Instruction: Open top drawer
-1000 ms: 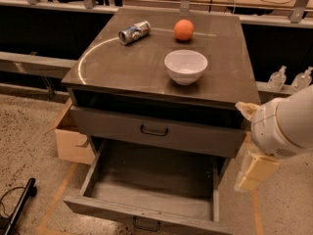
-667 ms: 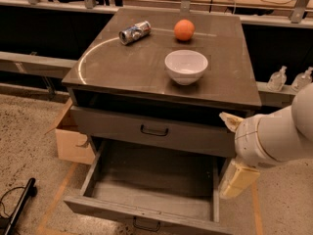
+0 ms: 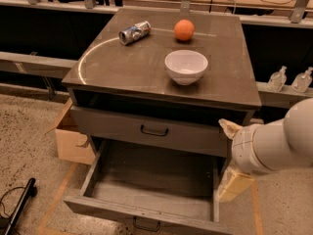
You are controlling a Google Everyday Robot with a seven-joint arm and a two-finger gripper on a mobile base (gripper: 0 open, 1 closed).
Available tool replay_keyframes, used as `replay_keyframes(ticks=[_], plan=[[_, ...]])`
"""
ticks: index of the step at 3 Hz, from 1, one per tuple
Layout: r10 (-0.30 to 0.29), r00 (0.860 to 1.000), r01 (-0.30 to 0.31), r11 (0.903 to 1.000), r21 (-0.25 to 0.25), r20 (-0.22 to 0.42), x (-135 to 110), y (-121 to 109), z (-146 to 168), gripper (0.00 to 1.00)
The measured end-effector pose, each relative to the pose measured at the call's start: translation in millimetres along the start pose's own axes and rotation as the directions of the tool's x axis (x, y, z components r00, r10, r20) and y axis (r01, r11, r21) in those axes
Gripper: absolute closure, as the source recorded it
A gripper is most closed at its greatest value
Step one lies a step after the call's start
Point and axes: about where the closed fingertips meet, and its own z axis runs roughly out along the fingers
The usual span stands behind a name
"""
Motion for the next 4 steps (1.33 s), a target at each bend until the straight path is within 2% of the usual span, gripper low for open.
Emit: replay_keyframes(ticks=[1, 2, 4], plan=[[0.000, 0.999, -0.001, 0.9998, 0.022, 0.034, 6, -2, 31, 0.00], [-0.018, 0.998, 0.017, 0.9996, 0.021, 0.065, 5, -6, 53, 0.00], [-0.072, 0.993, 0.070, 0.9971, 0.029, 0.090, -2, -26, 88, 0.00]])
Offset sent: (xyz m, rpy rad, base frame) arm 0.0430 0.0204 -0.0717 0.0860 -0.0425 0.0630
